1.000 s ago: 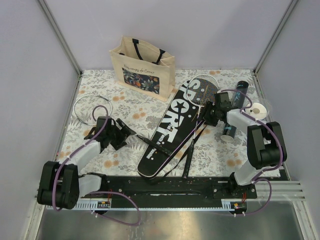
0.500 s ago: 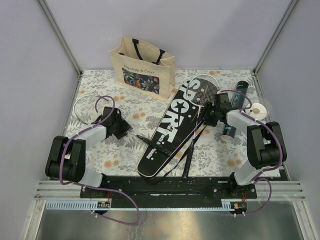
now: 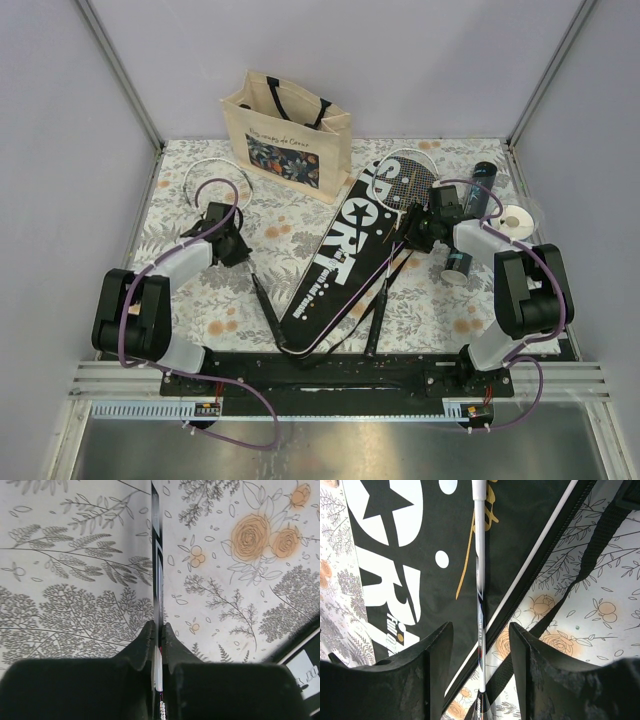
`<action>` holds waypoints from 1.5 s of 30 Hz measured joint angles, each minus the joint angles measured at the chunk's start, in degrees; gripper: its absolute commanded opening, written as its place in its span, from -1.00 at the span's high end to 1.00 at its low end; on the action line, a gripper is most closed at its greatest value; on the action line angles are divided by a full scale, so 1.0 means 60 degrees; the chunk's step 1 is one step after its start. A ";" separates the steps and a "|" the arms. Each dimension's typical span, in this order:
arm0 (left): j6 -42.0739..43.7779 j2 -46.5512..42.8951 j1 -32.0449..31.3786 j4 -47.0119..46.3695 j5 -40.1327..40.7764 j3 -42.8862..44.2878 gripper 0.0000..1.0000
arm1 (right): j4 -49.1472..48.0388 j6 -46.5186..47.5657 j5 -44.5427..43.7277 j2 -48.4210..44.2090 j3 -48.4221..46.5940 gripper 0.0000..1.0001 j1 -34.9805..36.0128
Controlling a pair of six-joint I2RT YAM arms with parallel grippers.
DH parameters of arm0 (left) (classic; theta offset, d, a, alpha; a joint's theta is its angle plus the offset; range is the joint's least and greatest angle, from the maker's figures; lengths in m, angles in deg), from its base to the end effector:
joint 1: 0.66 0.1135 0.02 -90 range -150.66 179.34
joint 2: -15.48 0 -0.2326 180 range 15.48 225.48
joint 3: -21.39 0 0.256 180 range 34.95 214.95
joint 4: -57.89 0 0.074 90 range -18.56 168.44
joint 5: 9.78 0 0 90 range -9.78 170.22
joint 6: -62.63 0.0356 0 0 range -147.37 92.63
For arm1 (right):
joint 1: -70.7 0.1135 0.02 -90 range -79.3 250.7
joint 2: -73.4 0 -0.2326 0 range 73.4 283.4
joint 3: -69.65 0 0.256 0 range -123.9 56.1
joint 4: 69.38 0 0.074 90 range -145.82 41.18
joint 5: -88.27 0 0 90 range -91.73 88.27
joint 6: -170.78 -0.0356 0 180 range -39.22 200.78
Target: Pack up the badminton gear
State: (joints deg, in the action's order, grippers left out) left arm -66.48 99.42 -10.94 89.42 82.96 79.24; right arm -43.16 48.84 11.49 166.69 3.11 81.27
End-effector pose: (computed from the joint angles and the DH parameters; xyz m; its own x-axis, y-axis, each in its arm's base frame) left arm 0.2798 -0.0490 0.1397 -0.7413 -0.5059 -0.4410 -0.4054 0.8612 -0.3065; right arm 0.3203 0.0681 0.1437 -0.8321 0.3686 -0.4145 0.1487 0.8681 0.4735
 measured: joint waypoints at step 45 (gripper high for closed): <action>0.1366 0.1923 0.0798 0.1173 0.1934 0.2167 0.06 | -0.0780 -0.0317 0.0102 0.0820 0.0273 0.57 0.0466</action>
State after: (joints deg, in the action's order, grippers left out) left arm -58.29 110.97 -6.16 96.45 94.57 92.24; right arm -47.83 46.94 12.10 171.61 4.75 84.07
